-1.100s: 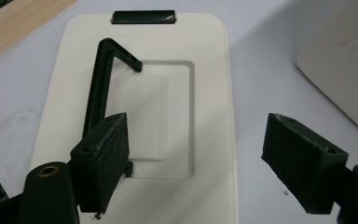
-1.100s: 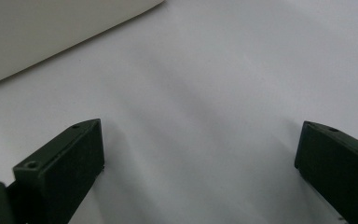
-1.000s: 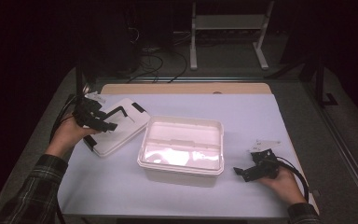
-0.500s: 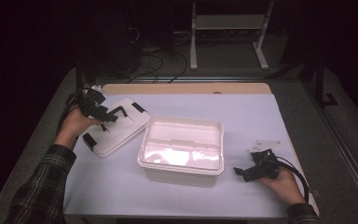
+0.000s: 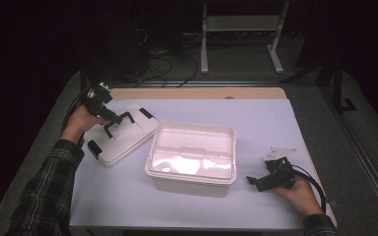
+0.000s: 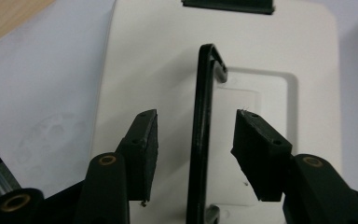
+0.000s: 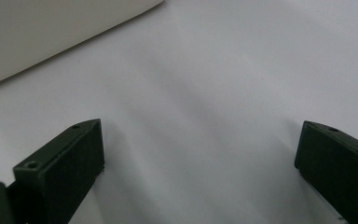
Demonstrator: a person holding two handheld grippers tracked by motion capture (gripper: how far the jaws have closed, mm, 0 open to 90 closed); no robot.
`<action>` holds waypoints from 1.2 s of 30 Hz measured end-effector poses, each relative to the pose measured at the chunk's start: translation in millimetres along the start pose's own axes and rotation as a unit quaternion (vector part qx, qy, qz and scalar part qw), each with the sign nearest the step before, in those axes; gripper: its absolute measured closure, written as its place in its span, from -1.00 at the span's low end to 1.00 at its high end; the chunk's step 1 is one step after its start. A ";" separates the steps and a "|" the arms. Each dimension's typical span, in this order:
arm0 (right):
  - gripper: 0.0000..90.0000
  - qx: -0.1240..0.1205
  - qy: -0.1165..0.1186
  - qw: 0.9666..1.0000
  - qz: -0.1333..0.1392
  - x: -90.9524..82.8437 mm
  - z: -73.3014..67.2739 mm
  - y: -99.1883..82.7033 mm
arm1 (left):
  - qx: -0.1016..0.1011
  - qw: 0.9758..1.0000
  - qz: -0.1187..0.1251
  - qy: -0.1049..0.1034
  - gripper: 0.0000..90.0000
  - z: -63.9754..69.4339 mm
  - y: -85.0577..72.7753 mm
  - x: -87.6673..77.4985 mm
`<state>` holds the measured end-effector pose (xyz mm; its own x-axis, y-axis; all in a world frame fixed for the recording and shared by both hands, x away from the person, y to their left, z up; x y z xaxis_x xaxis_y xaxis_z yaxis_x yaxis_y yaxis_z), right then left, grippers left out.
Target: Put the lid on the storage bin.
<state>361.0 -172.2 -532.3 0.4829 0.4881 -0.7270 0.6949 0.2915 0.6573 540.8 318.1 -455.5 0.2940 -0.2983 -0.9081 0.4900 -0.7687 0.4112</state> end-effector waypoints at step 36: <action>-0.99 0.001 0.000 1.000 0.002 0.1 -0.1 0.0 | 0.043 0.999 -0.002 -0.028 0.87 16.4 24.4 -46.8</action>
<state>361.0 -172.1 -532.3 0.4849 0.4892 -0.7250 0.6942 0.2889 0.6593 525.6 304.0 -404.3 0.2440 -0.3240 -0.9140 0.4182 -0.8153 0.4006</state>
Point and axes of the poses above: each handheld gripper's, and its own axes: x roughly forward along the jaws, y roughly out of its top, z roughly to its right, the point moved 10 cm from there along x, roughly forward along the jaws, and after that the axes turned 15 degrees about x, right-handed, at the moved point
